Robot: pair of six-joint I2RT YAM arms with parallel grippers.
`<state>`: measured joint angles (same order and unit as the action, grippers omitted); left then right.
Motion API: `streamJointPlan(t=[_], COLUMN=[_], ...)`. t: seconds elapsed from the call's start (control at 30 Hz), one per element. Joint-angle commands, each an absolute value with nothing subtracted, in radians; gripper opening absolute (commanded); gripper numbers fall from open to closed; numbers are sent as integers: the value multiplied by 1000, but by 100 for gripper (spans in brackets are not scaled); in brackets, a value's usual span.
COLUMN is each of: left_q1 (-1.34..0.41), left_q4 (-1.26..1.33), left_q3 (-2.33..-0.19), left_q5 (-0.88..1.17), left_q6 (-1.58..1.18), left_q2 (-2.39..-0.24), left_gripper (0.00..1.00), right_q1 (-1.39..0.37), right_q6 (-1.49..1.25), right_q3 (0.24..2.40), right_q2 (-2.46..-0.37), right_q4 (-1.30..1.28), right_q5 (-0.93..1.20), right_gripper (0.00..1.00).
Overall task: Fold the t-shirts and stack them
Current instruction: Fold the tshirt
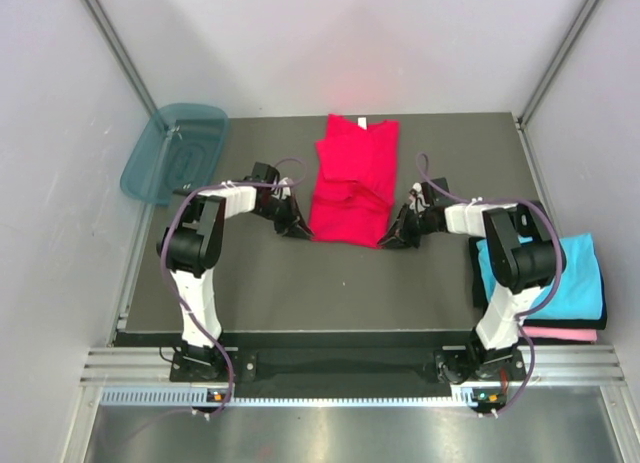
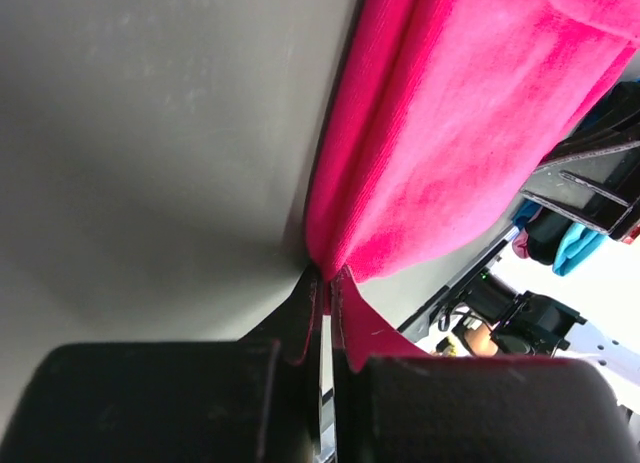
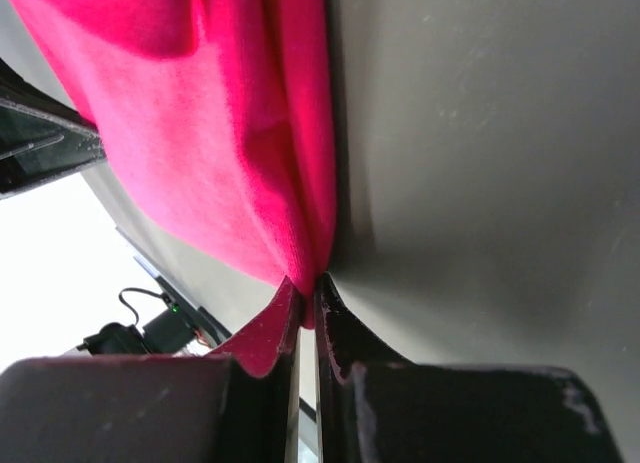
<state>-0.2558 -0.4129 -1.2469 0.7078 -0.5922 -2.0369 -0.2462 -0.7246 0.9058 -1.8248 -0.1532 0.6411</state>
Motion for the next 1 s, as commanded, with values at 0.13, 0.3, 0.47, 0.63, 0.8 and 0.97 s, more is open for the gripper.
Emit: streamJointPlan(t=[0.13,0.3,0.47,0.63,0.8,0.97], left_q1=[-239,-241,-239,-241,-241,-241], left_q4=[-431,-425,-413,-431,-449,-466], left_q3=[-1221,-1189,-1134,-1080,-1025,-988], left_q5=[729,727,713,700,692,699], left_q6=[-575,-566,-563,-548,-532,-528], left_q2=[-1844,-1755,-1674,-1582,-1507,-1468], left_gripper=[0,0,0,0,0,0], right_q1=[-216,-180,-166,-167,-167,-170], right_q6=[-595,-526,-496,-480,-482,-479], right_q3=[902,873,835,795,729,657], right_q2=[-1623,-1526,-1441,-1349,-1261,-1209], right_q4=[-245,-296,-328,-345,-351,-344], right_q5=[709,724,723,718,712,710], right_gripper=[0,0,0,0,0,0])
